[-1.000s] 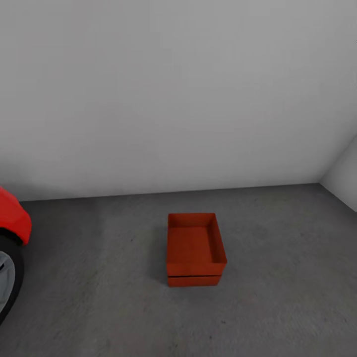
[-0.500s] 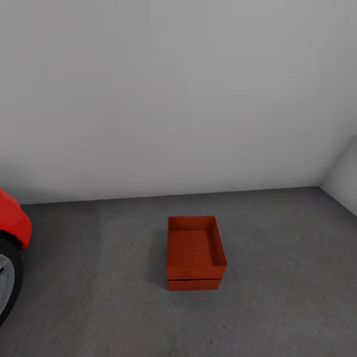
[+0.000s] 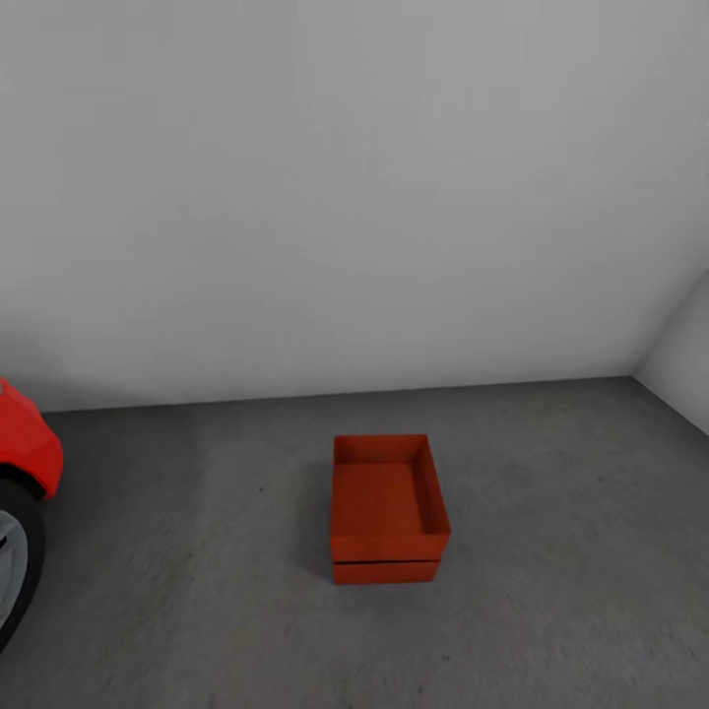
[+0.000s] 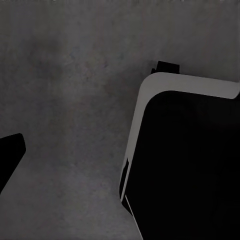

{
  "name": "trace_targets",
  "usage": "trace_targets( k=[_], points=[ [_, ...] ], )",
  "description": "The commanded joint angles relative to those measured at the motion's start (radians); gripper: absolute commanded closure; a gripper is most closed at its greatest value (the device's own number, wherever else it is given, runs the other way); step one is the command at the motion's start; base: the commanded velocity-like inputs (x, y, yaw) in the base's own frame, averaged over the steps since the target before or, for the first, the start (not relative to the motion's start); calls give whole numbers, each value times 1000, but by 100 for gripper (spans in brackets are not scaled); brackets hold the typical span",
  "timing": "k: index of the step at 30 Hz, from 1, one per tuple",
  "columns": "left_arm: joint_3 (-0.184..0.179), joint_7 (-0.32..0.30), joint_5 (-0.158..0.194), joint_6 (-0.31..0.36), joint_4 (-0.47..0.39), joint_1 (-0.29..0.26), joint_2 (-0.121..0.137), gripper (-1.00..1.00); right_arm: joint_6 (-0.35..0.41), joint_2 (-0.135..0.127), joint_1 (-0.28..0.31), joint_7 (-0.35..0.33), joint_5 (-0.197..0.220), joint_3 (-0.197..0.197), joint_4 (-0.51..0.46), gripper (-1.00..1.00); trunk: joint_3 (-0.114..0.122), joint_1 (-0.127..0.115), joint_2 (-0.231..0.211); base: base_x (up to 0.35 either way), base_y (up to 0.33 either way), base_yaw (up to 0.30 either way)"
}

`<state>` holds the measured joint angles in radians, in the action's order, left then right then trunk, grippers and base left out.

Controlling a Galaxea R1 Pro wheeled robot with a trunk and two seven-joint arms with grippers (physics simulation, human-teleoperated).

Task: Move the two storage containers from the living room to the garage. In the garage, place one container on the floor and stack the other container on top of it (either order is fine).

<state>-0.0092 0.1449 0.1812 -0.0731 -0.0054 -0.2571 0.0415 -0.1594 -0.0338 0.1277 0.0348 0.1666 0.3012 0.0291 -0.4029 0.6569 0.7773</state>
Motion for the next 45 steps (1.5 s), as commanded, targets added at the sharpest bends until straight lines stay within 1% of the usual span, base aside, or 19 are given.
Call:
trace_targets(
  k=[1, 5, 21, 30, 35, 41, 45],
  points=[
    [-2, 1, 7, -4, 1, -1, 0, -100, -6, 1, 1, 0, 10, 9, 3, -100, 1, 0, 1, 0, 0, 0],
    [-2, 1, 7, -4, 1, -1, 0, -100, -6, 4, 1, 0, 10, 10, 3, -100, 7, 0, 1, 0, 0, 0],
    [-2, 1, 7, -4, 1, -1, 0, -100, -16, 4, 1, 0, 10, 9, 3, -100, 32, 0, 1, 0, 0, 0],
    [-2, 1, 7, -4, 1, -1, 0, -100, -11, -2, 1, 0, 10, 9, 3, -100, 46, 0, 1, 0, 0, 0],
    [-2, 1, 7, -4, 1, -1, 0, -100, -14, -1, 1, 1, 10, 9, 3, -100, 54, 0, 1, 0, 0, 0],
    [-2, 1, 7, -4, 1, -1, 0, -100, -17, -4, 1, 1, 8, 11, 3, -100, 64, 0, 1, 0, 0, 0],
    [-2, 1, 7, -4, 1, -1, 0, -100, -17, 0, 1, 2, 1, 14, 3, -100, 70, 0, 1, 0, 0, 0]
  ],
)
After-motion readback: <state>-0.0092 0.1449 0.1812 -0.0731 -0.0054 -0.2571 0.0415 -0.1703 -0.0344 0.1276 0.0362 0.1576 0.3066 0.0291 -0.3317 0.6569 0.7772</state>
